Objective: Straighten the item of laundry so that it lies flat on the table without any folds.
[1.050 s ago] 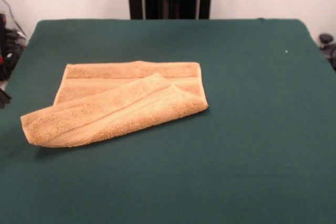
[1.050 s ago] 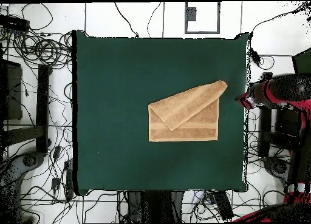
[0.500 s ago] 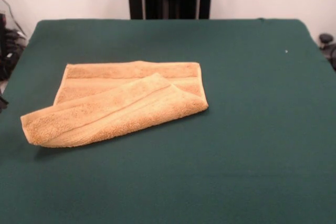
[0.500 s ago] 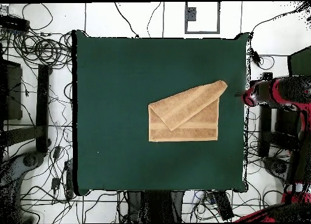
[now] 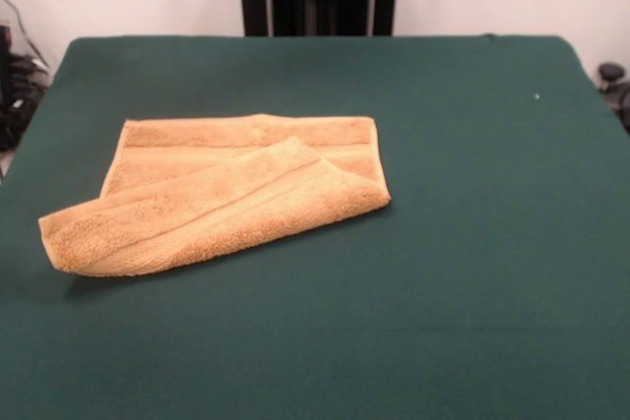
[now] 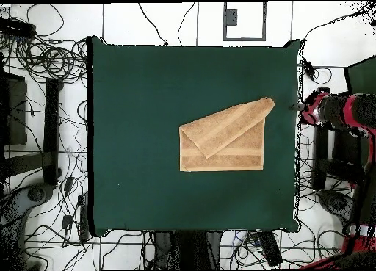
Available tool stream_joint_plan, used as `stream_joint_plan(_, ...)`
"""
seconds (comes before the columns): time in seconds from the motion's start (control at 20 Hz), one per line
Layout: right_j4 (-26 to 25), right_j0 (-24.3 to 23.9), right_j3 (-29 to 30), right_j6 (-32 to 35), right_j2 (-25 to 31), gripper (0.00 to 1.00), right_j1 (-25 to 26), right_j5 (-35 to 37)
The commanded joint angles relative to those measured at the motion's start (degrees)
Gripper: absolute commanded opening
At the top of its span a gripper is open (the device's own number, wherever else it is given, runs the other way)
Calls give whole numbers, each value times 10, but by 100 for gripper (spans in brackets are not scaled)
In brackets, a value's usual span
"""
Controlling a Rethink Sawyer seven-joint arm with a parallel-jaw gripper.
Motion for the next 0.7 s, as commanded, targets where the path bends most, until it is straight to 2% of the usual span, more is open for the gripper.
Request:
stream_joint_plan(0.05,9,30,29,-156,44,0,23,-29)
stream_joint_plan(0.35,-25,57,-11,-156,20,0,40,-10)
stream_joint_plan(0.7,-29,58,18,-142,14,0,39,-38)
